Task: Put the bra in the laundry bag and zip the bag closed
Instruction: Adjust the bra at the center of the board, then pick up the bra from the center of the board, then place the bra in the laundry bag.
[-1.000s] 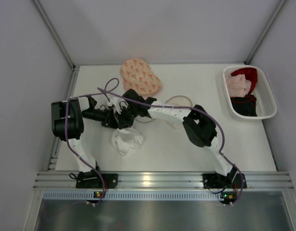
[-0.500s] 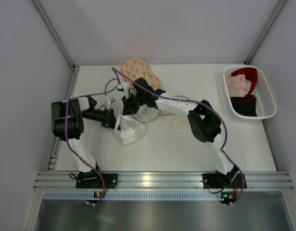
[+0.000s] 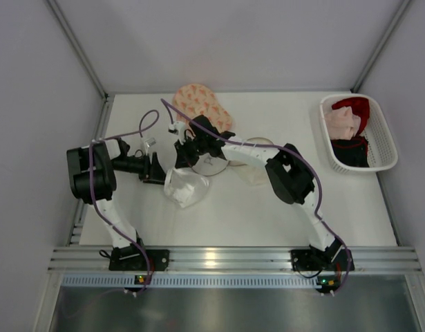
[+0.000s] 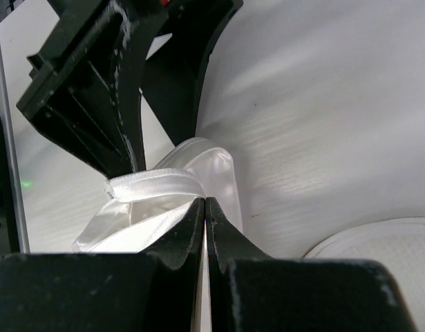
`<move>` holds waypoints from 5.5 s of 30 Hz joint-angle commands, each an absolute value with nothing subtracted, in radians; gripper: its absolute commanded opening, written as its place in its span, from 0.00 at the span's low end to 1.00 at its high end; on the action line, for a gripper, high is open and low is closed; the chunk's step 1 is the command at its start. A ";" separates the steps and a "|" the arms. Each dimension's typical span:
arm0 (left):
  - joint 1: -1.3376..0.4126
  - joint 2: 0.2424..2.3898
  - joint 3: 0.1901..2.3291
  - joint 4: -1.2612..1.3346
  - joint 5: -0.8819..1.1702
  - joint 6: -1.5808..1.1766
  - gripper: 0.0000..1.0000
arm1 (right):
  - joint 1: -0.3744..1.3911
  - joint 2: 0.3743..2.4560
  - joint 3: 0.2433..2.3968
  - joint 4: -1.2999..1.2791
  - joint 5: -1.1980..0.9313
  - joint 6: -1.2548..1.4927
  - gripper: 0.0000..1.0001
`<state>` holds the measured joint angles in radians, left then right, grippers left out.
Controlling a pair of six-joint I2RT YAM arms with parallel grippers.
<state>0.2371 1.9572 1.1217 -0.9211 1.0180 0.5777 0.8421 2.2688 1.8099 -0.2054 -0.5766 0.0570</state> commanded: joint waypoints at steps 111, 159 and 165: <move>0.195 2.171 1.279 -1.008 1.169 0.448 0.00 | 0.836 2.022 1.580 -0.285 -0.684 0.101 0.51; -0.060 1.778 1.235 -0.954 1.263 0.316 0.00 | 0.591 1.974 1.696 -0.597 -0.348 -0.085 0.03; -0.077 1.798 1.175 -0.608 1.102 -0.068 0.00 | 0.624 1.910 1.632 -0.558 -0.362 -0.006 0.01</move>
